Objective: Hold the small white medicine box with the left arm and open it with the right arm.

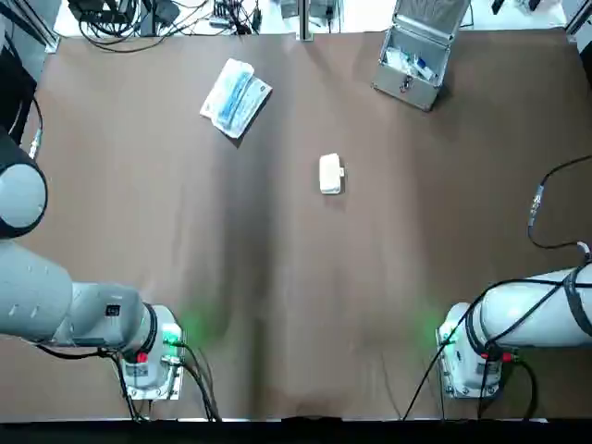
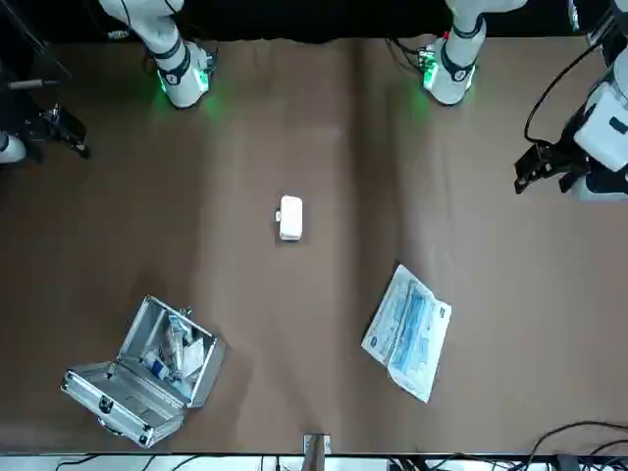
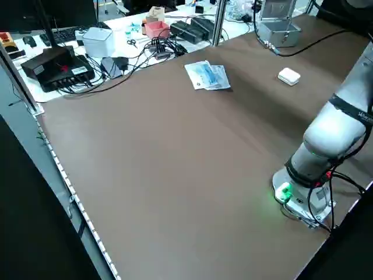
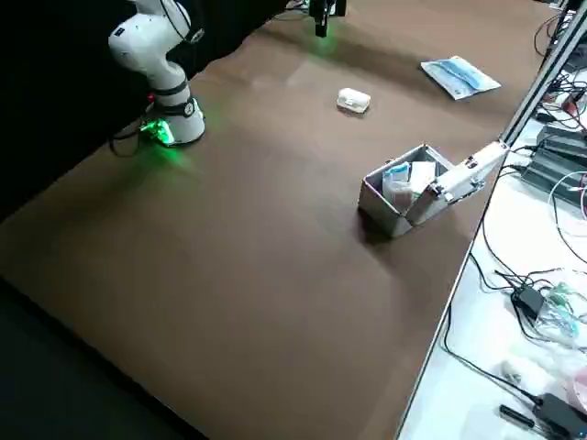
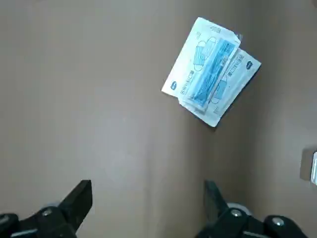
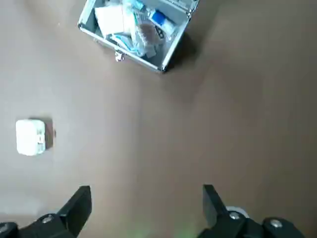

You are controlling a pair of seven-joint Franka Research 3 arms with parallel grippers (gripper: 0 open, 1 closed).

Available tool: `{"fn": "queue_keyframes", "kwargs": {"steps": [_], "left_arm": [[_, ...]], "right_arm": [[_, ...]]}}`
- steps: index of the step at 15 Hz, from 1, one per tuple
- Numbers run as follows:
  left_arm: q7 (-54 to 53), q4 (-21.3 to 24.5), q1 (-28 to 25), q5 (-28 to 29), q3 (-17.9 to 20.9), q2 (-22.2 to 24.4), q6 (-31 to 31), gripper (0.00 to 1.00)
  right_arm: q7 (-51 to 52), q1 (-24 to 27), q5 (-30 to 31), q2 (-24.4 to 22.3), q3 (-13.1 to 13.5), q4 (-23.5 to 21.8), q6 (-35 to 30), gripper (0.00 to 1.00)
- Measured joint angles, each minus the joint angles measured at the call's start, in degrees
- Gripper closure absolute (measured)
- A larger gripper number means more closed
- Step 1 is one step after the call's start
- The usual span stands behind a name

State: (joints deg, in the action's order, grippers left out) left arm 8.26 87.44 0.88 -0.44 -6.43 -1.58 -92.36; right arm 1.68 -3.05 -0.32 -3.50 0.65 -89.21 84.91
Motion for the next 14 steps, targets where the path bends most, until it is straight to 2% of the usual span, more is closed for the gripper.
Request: {"fn": "queue_keyframes", "kwargs": {"steps": [8,14], "left_arm": [[-0.37,0.32,-0.05,0.0,0.14,-0.6,0.38,0.0],[-0.51,0.77,0.92,-2.04,-1.94,-8.59,-0.87,0.0]], "right_arm": [[2.07,0.67,0.0,0.0,0.34,-0.16,-0.54,0.01],[2.14,0.57,-1.88,0.02,0.25,-2.85,-0.14,0.01]]}}
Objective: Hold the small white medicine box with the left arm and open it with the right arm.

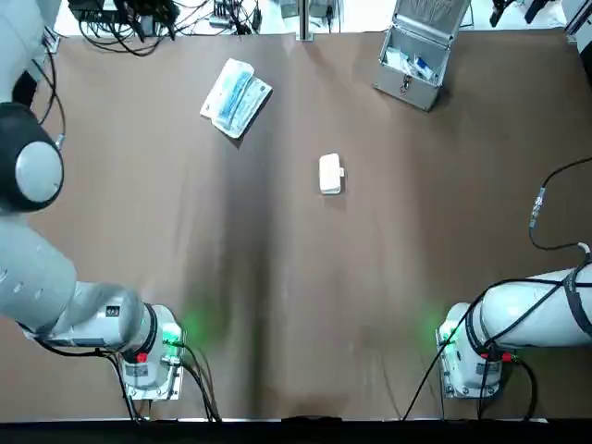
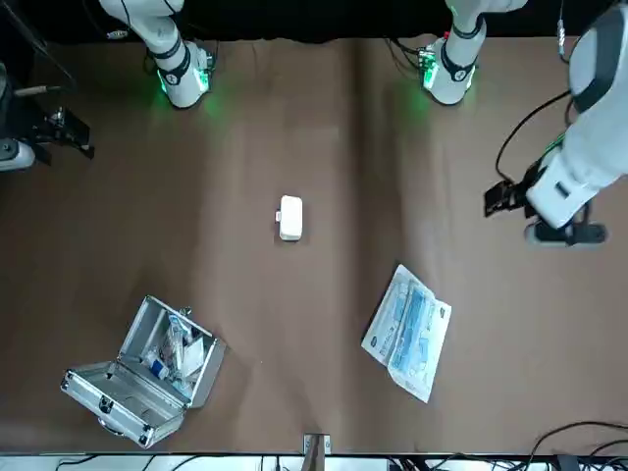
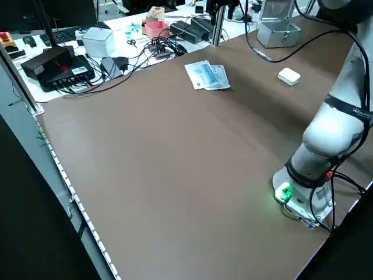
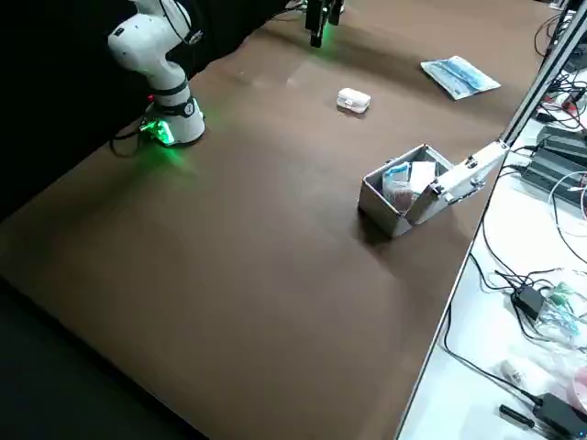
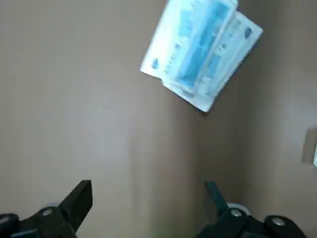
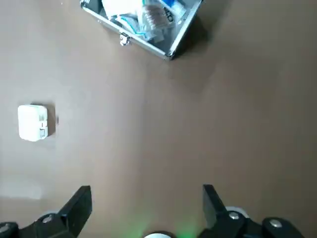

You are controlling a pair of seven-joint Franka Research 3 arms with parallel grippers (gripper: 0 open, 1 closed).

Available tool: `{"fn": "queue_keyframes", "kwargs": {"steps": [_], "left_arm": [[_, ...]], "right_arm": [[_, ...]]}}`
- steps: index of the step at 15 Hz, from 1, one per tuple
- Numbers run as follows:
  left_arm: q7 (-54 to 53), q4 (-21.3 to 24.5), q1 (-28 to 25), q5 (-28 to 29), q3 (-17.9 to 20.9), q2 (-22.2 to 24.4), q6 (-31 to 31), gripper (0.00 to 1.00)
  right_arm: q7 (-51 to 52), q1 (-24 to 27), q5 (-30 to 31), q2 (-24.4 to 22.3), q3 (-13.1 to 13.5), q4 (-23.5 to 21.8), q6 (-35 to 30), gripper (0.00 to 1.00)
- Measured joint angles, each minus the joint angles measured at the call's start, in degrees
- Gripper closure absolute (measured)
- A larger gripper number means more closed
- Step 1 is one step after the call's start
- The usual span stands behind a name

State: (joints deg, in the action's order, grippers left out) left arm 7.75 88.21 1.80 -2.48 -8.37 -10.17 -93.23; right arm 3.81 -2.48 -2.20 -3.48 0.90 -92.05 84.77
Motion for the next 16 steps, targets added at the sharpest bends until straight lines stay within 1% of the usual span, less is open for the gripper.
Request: {"fn": "queue_keyframes", "kwargs": {"steps": [2,4,5,7,9,11,14,16], "left_arm": [[0.0,-0.15,0.05,-5.53,-0.81,-3.52,-1.55,0.0],[-1.77,-1.55,-0.05,-9.76,-0.9,-7.47,-4.15,0.0],[-7.86,-3.52,-0.2,-11.58,-0.9,-11.01,-6.1,0.0],[-13.35,-4.52,-0.5,-14.66,-0.91,-13.5,-9.51,0.0],[-19.57,-4.95,-1.41,-20.56,-0.89,-15.65,-12.45,0.0],[-26.26,-5.14,-2.53,-26.27,-0.87,-17.78,-14.75,0.0],[-37.96,-5.28,-4.45,-34.61,-0.84,-20.53,-16.75,0.0],[-43.42,-5.35,-5.07,-37.78,-0.84,-21.68,-17.97,0.0]], "right_arm": [[0.01,-0.28,-1.48,0.03,-0.15,-2.13,1.47,0.01],[0.01,-0.48,-4.35,0.15,-0.35,-5.66,4.52,0.01],[0.07,-0.74,-5.52,0.36,-0.51,-9.78,8.24,0.02],[0.09,-1.66,-6.96,0.74,-0.56,-13.87,12.18,0.02],[0.09,-2.52,-10.19,1.75,-0.62,-16.86,14.24,0.04],[0.09,-3.29,-13.92,3.69,-0.65,-18.09,15.5,0.11],[0.13,-5.79,-15.9,7.07,-0.75,-18.35,18.69,0.13],[0.1,-7.21,-17.12,8.45,-0.82,-18.39,20.55,0.13]]}}
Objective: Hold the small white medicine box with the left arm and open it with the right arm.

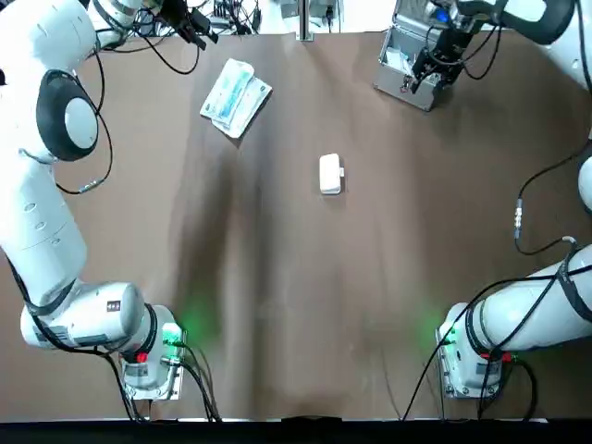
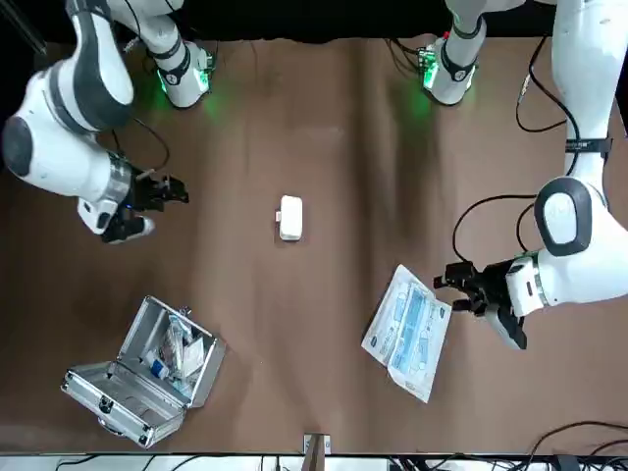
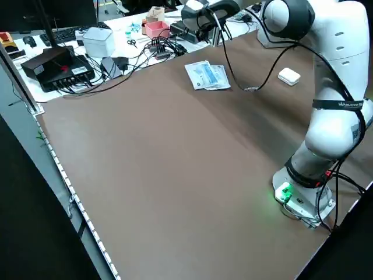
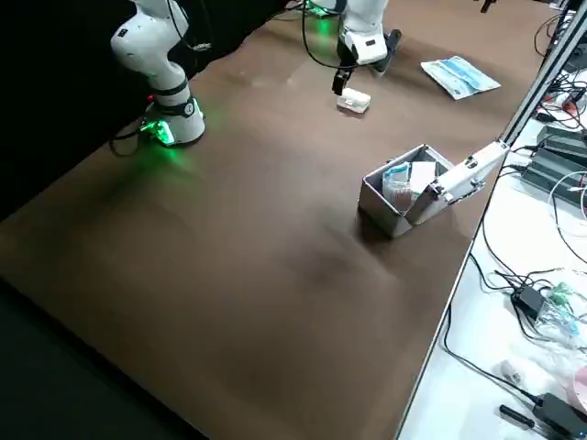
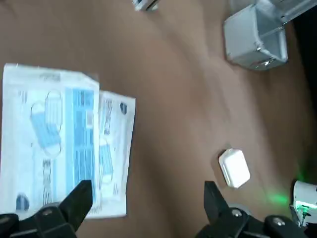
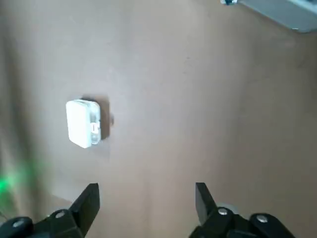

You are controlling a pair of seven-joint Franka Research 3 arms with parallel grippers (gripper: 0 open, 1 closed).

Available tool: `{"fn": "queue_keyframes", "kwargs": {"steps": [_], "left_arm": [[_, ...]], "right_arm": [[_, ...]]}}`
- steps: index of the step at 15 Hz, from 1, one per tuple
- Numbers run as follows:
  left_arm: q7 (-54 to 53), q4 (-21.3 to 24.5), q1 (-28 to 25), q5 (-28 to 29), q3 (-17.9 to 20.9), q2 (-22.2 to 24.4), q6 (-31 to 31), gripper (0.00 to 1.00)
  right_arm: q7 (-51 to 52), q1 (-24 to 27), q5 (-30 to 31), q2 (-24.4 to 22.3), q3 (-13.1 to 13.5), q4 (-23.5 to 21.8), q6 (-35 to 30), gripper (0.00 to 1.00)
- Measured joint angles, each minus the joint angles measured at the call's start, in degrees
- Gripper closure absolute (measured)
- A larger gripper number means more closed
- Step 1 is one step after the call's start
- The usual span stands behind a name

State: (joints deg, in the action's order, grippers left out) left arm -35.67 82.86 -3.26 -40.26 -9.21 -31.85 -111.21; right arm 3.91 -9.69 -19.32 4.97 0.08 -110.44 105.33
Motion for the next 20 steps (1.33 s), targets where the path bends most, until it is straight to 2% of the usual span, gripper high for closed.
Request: {"fn": "queue_keyframes", "kwargs": {"steps": [5,7,9,11,12,13,14,15,20], "left_arm": [[-12.93,-0.06,0.23,-12.1,-0.15,-2.66,-0.85,0.0],[-16.28,-0.05,0.29,-16.18,-0.53,-4.03,-0.82,0.0],[-20.29,-0.05,0.2,-18.66,-1.42,-5.36,-0.82,0.0],[-29.67,-0.03,0.23,-21.71,-2.36,-6.86,-0.55,0.0],[-40.75,0.22,0.29,-24.95,-2.92,-8.37,1.0,0.0],[-40.75,0.22,0.29,-24.95,-2.92,-8.37,1.0,0.0],[-45.66,0.63,0.29,-26.34,-3.09,-9.1,1.81,0.0],[-50.42,1.7,0.28,-27.3,-3.15,-9.87,3.55,0.0],[-52.28,3.07,0.29,-27.43,-3.17,-11.54,10.49,0.0]], "right_arm": [[0.0,-2.52,-5.45,5.56,-0.06,-0.89,5.34,0.14],[0.01,-3.35,-6.98,6.58,-0.07,-2.04,7.72,0.26],[-0.04,-4.28,-8.93,6.94,-0.08,-3.2,9.05,0.48],[-0.05,-5.11,-12.4,7.28,-0.08,-4.65,10.21,0.67],[-0.05,-5.91,-14.26,8.1,-0.08,-6.09,12.44,0.86],[-0.05,-5.91,-14.26,8.1,-0.08,-6.09,12.44,0.86],[-0.06,-6.67,-15.68,8.88,-0.08,-6.77,13.69,0.96],[-0.05,-8.14,-18.64,10.87,-0.1,-7.43,15.31,0.99],[0.77,-11.84,-26.43,15.84,-0.14,-7.55,19.67,0.99]]}}
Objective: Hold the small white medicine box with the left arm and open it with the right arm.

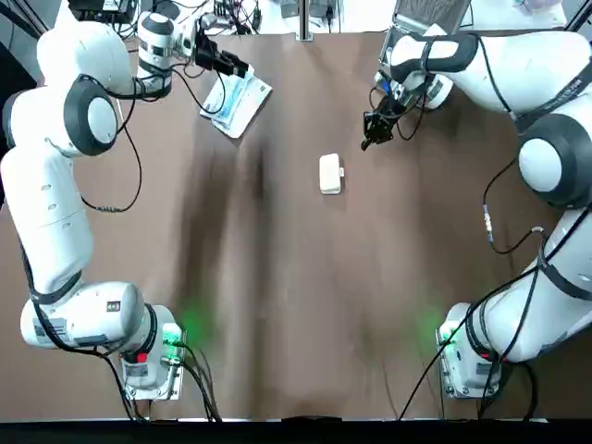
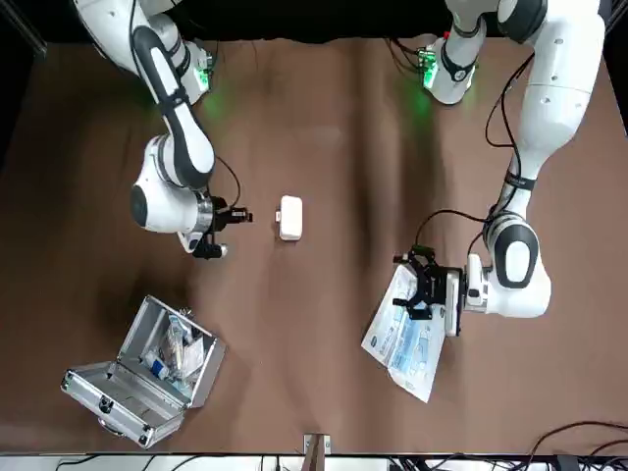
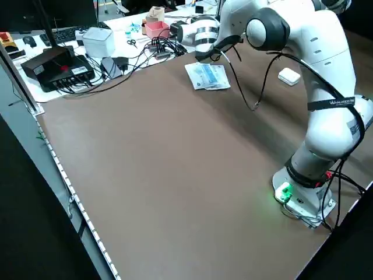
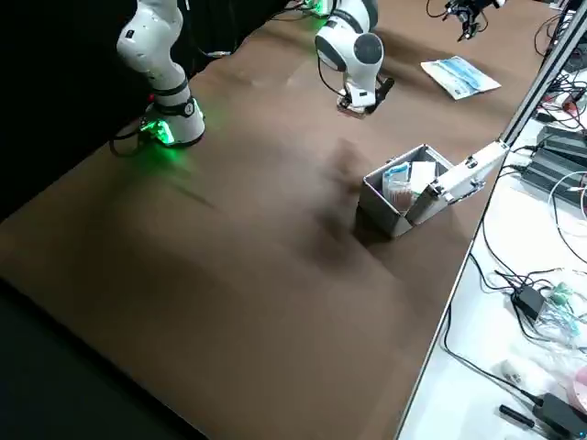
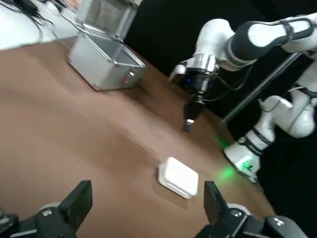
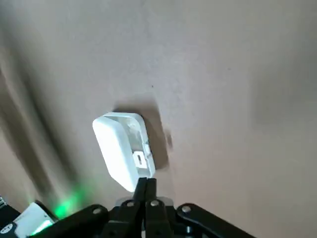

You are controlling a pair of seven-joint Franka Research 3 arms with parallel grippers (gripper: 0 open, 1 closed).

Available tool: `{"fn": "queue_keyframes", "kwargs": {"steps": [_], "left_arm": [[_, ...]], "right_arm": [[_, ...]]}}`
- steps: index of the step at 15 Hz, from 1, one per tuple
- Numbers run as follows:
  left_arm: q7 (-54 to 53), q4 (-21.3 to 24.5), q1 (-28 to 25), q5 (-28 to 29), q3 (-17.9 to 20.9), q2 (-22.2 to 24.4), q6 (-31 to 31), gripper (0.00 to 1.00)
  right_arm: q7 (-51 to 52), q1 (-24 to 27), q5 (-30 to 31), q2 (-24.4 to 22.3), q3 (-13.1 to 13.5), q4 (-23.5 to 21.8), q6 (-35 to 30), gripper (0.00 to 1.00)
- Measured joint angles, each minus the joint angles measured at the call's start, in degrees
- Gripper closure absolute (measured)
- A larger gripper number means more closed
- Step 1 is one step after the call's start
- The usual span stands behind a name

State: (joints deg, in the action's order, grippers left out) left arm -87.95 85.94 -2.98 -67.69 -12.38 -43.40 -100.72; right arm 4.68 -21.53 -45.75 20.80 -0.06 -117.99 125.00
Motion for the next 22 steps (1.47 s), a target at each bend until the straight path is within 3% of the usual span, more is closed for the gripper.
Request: {"fn": "queue_keyframes", "kwargs": {"steps": [3,8,13,19,22], "left_arm": [[-3.33,0.0,0.06,0.0,-0.07,-2.82,2.93,0.0],[-18.52,-0.04,1.19,-0.74,-0.37,-5.41,3.35,0.0],[-34.79,0.1,3.04,-0.9,-3.44,-7.76,3.61,0.0],[-41.92,0.22,10.2,-1.02,-3.85,-13.24,3.31,0.0],[-45.44,0.15,12.1,-2.27,-3.89,-14.54,0.19,0.0]], "right_arm": [[3.26,-0.58,-3.9,2.3,0.02,0.01,1.4,0.99],[7.85,-0.68,-9.23,6.07,0.08,0.04,3.36,0.99],[8.02,-0.63,-10.31,7.17,0.29,0.19,3.44,0.99],[8.42,-0.59,-10.37,9.55,0.41,1.37,3.55,0.99],[8.43,-0.59,-10.38,9.81,0.41,1.78,3.54,0.99]]}}
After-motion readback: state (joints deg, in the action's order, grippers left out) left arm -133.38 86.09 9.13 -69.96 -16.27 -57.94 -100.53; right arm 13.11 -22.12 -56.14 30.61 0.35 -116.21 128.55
